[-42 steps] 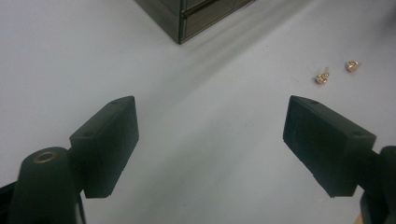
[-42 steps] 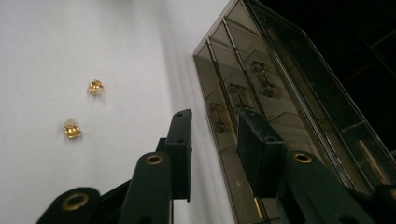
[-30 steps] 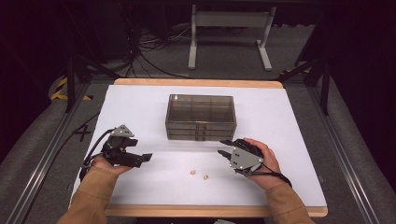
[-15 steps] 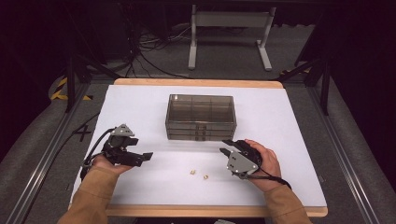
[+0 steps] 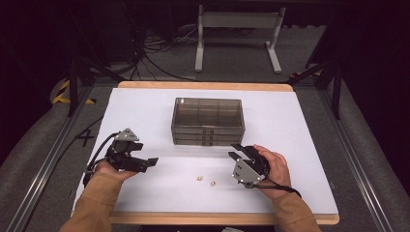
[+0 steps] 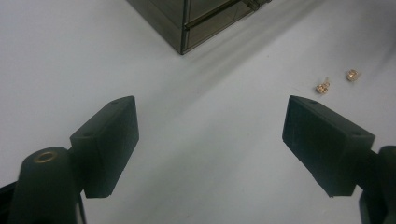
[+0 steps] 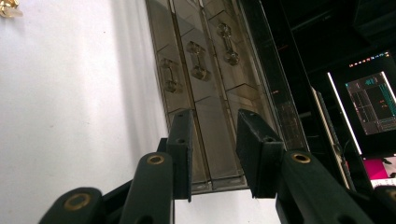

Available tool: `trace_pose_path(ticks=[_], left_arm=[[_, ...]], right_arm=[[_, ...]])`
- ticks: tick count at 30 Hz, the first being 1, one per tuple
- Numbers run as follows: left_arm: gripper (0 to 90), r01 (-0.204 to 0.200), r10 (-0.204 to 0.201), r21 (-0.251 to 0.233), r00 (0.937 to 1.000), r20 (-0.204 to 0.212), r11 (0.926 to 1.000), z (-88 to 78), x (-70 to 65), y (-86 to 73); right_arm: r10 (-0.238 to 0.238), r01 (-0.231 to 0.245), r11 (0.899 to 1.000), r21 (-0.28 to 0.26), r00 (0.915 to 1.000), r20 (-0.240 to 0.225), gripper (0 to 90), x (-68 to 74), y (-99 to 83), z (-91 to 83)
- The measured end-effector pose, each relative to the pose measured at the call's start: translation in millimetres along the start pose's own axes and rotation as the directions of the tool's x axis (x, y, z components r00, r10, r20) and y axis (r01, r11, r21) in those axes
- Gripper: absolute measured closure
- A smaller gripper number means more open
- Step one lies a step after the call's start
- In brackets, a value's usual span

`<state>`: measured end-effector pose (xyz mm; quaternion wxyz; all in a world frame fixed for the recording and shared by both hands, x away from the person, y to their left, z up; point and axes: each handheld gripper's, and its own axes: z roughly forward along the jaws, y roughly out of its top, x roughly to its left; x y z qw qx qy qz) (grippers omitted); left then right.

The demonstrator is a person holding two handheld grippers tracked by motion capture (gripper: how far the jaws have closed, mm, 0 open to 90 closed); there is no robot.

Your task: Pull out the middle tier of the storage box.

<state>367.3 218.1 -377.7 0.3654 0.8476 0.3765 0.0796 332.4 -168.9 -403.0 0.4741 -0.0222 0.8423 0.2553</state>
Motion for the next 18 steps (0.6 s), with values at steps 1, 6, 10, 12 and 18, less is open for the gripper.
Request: trace_pose_path(ticks=[1,6,10,12,18], left_arm=[[19.0,0.0,0.0,0.0,1.0,0.0,1.0,0.0,0.0,0.0],[19.0,-0.001,0.001,0.0,1.0,0.0,1.0,-1.1,0.3,-0.1],[18.9,0.002,-0.002,-0.001,1.0,0.003,1.0,-1.2,0.2,-0.2],[18.9,-0.001,0.001,-0.001,1.0,0.002,1.0,-1.4,0.5,-0.1],[19.0,0.006,-0.006,-0.009,1.0,0.0,0.9999,-2.2,0.8,-1.0]], right_arm=[[0.002,-0.002,1.0,0.003,1.0,0.002,67.3,0.8,0.1,0.4],[-0.008,0.007,1.0,0.025,0.9999,0.014,68.2,2.9,1.4,2.0],[-0.017,0.016,0.999,0.035,0.9996,0.023,69.5,3.3,2.6,2.7],[-0.025,0.024,0.999,0.042,0.9993,0.028,69.7,3.7,3.3,2.9],[-0.072,0.068,0.994,0.083,0.9961,0.05,69.6,8.7,8.8,7.7]])
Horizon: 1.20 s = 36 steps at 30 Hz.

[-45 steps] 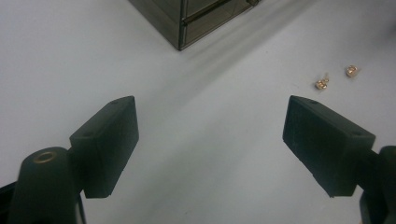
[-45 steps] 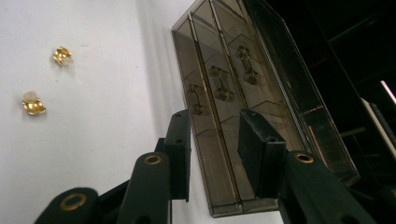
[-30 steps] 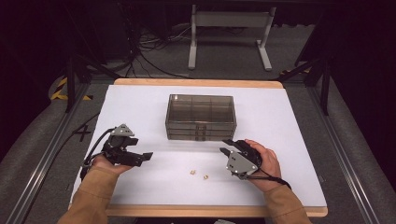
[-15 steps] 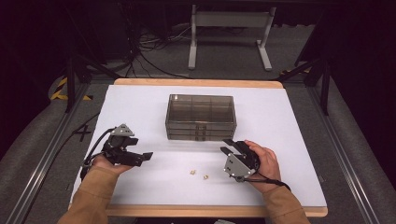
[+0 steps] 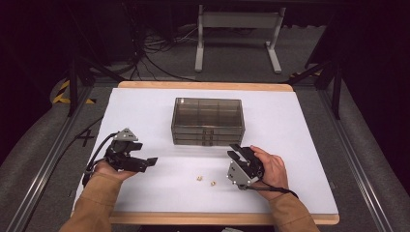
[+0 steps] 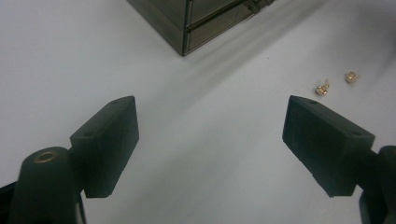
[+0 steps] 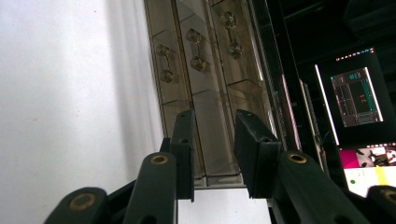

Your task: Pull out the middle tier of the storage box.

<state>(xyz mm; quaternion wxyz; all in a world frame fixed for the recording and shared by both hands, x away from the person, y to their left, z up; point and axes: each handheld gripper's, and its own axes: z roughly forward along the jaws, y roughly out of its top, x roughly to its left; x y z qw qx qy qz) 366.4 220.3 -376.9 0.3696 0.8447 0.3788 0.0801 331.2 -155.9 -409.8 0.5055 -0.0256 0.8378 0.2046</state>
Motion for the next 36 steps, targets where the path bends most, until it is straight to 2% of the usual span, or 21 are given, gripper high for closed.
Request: trace_pose_path(ticks=[5,18,36], left_arm=[[18.9,0.001,-0.001,-0.001,1.0,0.001,1.0,0.0,0.2,0.1],[19.0,0.004,-0.004,-0.003,1.0,0.002,1.0,-1.4,0.9,-0.2],[18.9,0.01,-0.01,-0.003,0.9999,0.005,0.9999,-2.0,1.8,-0.7]], right_arm=[[-0.024,0.023,1.0,0.015,0.9997,0.011,69.5,3.6,4.7,2.5],[-0.071,0.066,0.993,0.103,0.9965,0.045,69.1,11.0,21.7,13.9],[-0.09,0.073,0.98,0.183,0.9922,0.086,69.1,19.5,37.3,27.0]])
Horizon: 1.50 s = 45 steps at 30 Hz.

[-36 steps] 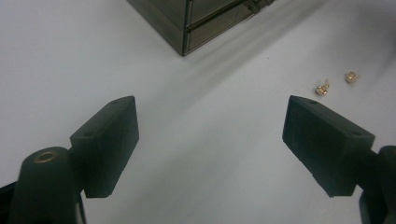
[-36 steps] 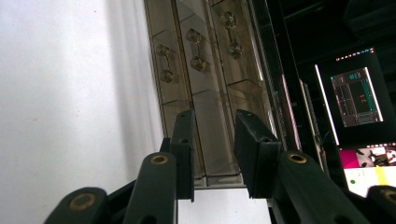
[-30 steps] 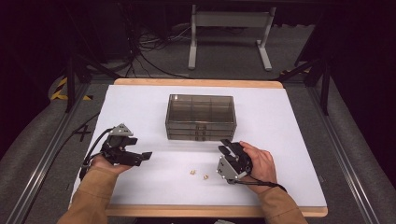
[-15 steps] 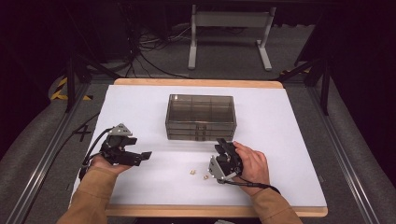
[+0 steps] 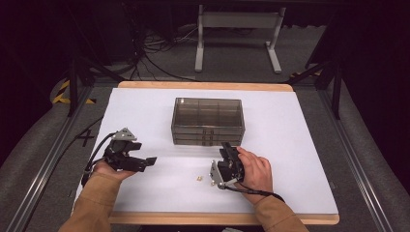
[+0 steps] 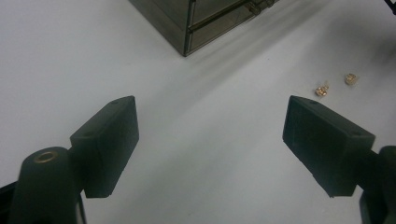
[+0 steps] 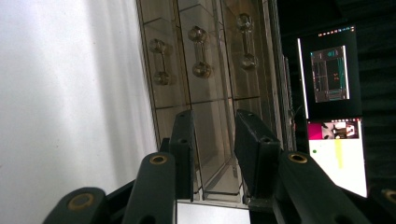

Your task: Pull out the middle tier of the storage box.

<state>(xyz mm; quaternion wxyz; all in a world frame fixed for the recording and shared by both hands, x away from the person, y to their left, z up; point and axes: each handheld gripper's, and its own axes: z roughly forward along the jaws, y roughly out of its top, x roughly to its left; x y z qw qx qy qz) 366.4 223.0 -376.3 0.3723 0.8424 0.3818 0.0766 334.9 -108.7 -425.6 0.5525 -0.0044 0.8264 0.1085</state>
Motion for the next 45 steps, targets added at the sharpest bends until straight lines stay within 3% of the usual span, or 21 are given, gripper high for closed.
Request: trace_pose_path(ticks=[17,27,36,45], left_arm=[[18.9,0.002,-0.002,0.0,1.0,0.001,1.0,-0.8,1.3,-0.5],[18.9,0.001,-0.001,-0.005,1.0,-0.001,1.0,-1.4,2.0,-0.7],[18.9,0.002,-0.002,-0.004,1.0,0.0,1.0,-0.8,1.8,-0.7],[18.9,0.002,-0.002,-0.001,1.0,-0.002,1.0,-0.3,1.1,-0.7]], right_arm=[[-0.053,0.051,0.998,0.045,0.9978,0.038,69.0,6.2,19.3,13.9],[-0.114,0.108,0.991,0.084,0.9916,0.061,69.0,14.5,25.7,24.7],[-0.109,0.101,0.99,0.096,0.9911,0.077,68.9,16.5,28.2,30.2],[-0.136,0.126,0.985,0.115,0.9864,0.092,68.9,20.9,33.7,39.0]])
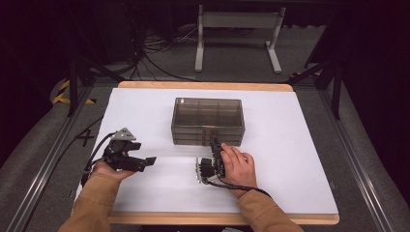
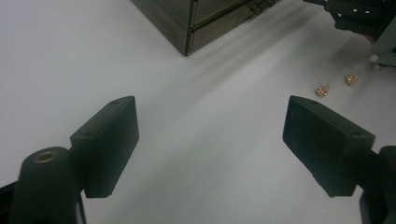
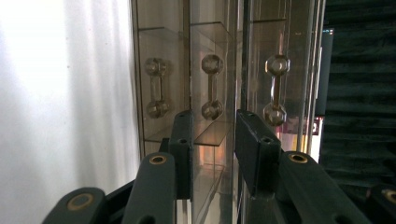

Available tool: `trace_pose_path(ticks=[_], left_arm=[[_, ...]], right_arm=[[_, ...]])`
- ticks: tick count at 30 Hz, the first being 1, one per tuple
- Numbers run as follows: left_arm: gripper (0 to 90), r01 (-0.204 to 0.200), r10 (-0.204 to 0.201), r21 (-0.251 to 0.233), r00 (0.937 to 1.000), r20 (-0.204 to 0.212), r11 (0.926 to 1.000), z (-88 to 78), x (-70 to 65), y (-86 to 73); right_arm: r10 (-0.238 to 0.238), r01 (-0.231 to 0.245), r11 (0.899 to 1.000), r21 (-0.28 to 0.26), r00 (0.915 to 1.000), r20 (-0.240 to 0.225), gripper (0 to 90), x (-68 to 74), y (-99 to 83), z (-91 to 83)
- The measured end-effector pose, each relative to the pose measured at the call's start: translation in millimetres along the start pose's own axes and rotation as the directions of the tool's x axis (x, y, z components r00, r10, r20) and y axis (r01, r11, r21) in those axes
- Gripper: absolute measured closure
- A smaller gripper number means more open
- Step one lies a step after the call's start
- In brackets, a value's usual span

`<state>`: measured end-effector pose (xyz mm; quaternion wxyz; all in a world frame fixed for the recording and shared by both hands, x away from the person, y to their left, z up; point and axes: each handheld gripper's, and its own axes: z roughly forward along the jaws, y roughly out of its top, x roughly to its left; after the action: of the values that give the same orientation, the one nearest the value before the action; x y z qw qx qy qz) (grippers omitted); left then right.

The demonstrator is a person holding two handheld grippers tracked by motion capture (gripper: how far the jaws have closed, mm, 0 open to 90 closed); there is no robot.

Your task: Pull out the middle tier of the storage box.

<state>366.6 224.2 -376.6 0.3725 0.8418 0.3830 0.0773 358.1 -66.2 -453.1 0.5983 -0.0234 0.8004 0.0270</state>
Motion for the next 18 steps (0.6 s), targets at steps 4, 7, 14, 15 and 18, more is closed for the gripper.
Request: trace_pose_path(ticks=[4,7,14,15,18], left_arm=[[18.9,0.0,0.0,0.0,1.0,0.0,1.0,0.1,0.1,0.0],[18.9,0.001,-0.001,0.0,1.0,0.002,1.0,0.2,0.3,-0.1],[18.9,0.0,0.0,0.0,1.0,0.002,1.0,0.4,-0.1,0.0],[18.9,0.0,0.0,0.001,1.0,0.002,1.0,0.4,0.0,0.0],[18.9,-0.001,0.001,0.001,1.0,0.001,1.0,0.2,-0.2,0.0]], right_arm=[[-0.004,0.004,1.0,0.003,1.0,0.005,69.3,1.1,2.1,2.9],[-0.011,0.011,1.0,0.022,0.9999,0.01,70.4,1.1,3.6,5.8],[-0.016,0.015,0.999,0.037,0.9995,0.027,73.2,3.0,5.0,10.5],[-0.02,0.019,0.999,0.043,0.9993,0.033,73.7,3.6,5.7,10.3],[-0.029,0.026,0.998,0.054,0.9987,0.043,76.4,5.0,7.0,10.8]])
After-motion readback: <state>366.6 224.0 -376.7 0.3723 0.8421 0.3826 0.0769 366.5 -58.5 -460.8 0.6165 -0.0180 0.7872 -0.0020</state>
